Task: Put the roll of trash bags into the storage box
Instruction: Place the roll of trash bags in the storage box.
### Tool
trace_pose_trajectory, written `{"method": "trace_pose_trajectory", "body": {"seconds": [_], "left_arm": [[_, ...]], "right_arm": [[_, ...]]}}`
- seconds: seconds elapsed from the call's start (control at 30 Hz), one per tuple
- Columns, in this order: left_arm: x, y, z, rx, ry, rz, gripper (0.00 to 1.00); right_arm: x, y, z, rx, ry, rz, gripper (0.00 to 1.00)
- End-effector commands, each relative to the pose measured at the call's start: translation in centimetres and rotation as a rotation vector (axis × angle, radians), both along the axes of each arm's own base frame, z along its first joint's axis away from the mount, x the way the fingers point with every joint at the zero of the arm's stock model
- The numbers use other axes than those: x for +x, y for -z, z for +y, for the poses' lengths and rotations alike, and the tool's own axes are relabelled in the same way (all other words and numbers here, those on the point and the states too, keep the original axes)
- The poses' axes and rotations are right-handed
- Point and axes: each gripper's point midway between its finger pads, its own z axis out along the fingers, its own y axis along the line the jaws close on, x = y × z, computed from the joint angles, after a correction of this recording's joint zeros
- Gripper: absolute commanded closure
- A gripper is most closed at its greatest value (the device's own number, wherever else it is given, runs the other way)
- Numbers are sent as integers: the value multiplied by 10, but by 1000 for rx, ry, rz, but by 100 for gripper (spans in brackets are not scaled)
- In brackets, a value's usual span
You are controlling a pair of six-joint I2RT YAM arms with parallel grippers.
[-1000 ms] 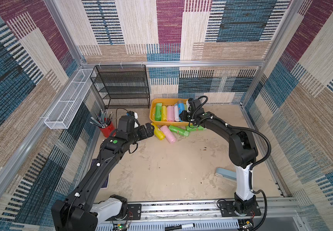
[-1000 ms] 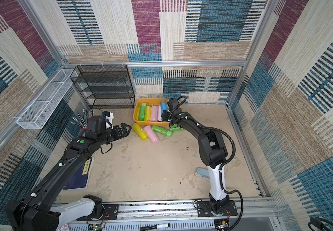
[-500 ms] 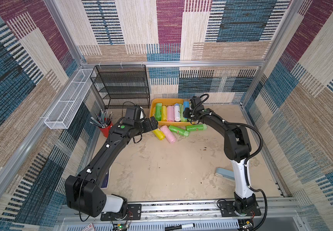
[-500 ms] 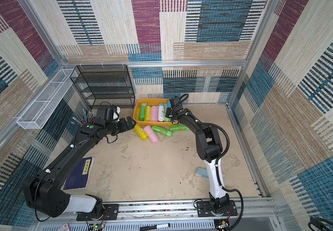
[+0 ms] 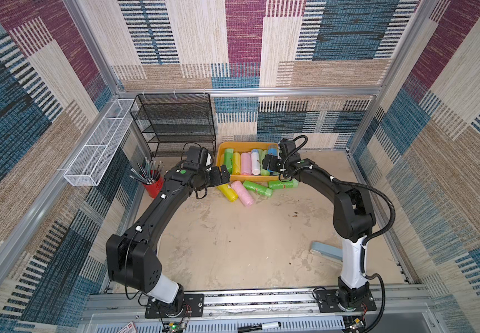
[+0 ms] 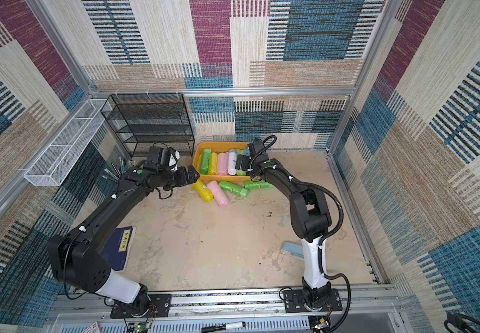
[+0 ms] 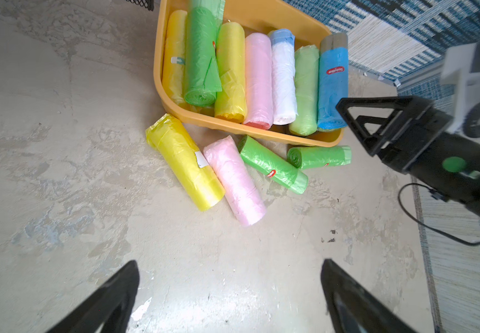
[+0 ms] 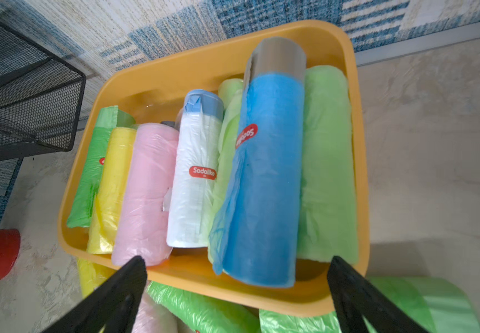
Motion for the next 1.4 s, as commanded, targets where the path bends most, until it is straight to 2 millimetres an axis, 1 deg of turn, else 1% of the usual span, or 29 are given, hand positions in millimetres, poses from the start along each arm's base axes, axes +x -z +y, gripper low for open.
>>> {"method": "trace_pose_trajectory", "body": {"seconds": [0.0,0.03,0.07,0.17,0.27,0.47,0.63,0.73,0.83,0.93,0.97,1.13,1.37], "left_arm": [[1,7,-1,12,25,27,2],[2,9,0,10,24,35,1],[2,11,0,10,24,42,2],[4,16,-1,12,36,52,1],[5,21,-3,8,42,71,7],[13,37,-8,25,60,118,8],[24,49,-15,11,71,158,13],[29,56,-19,6,72,174,14],[33,67,-17,28,61,191,15],[35,80,-20,36,53,220,15],[37,87,-21,41,48,230,15],[39,106,-25,53,27,249,17],[43,129,-19,80,-15,257,18]], "right_arm": [[-2,-27,4,45,-26,-84,1],[-4,-38,4,55,-31,-109,1],[-9,-35,2,54,-31,-106,1],[-20,-44,-2,66,-37,-131,1],[-33,-45,-3,85,-64,-143,1],[-61,-31,-14,94,-81,-119,1],[-76,-27,-22,92,-81,-115,1],[-80,-24,-26,85,-79,-111,1],[-83,-22,-27,87,-89,-107,1],[-83,-24,-24,94,-113,-107,1],[-83,-24,-25,92,-113,-104,1],[-84,-29,-28,81,-125,-126,1],[-85,-28,-26,111,-132,-104,1]]}}
